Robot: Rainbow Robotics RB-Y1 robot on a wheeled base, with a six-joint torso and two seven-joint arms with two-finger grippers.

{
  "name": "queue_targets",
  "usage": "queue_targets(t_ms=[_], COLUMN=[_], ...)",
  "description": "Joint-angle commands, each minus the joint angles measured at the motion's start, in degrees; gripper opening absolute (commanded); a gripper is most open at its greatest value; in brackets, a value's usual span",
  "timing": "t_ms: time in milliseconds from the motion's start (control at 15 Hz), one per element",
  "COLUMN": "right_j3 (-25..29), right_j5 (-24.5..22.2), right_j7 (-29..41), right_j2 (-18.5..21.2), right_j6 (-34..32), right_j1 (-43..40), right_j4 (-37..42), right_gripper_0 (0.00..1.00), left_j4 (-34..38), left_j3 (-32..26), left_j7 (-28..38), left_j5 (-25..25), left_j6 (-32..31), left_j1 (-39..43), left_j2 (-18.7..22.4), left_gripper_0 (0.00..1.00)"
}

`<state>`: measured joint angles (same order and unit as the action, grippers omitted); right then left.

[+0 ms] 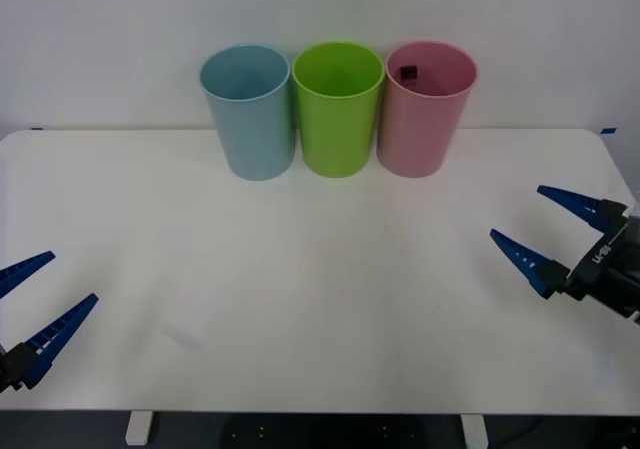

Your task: Grasp the object on the table and drop it into the matching bin: aluminum can to the light blue bin, PET bottle to the pink bin.

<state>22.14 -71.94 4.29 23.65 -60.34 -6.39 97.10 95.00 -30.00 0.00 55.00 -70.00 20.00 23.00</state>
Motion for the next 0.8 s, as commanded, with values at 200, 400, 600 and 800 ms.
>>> queue_targets(t_ms=[200, 400, 600, 800], right_j3=[0.8, 0.9, 0.8, 0.5], right_j5=[1.4, 2.4, 2.6, 2.6], right_j7=[-0.1, -0.1, -0.2, -0.2], right_j2=[0.0, 0.0, 0.0, 0.0], right_j6=[-0.3, -1.1, -1.6, -1.9], right_j1=[-7.5, -10.1, -11.5, -12.2], right_j4=[5.6, 6.8, 6.8, 6.8], right_gripper_0=[1.0, 1.0, 1.0, 1.0], left_j4=[0.0, 0.0, 0.0, 0.0], left_j3=[0.0, 0.0, 0.0, 0.0], left_j7=[0.0, 0.0, 0.0, 0.0], left_j5=[0.0, 0.0, 0.0, 0.0], left_j6=[0.0, 0.0, 0.0, 0.0], left_j1=[0.0, 0.0, 0.0, 0.0], left_j2=[0.0, 0.0, 0.0, 0.0], left_gripper_0=[1.0, 1.0, 1.0, 1.0])
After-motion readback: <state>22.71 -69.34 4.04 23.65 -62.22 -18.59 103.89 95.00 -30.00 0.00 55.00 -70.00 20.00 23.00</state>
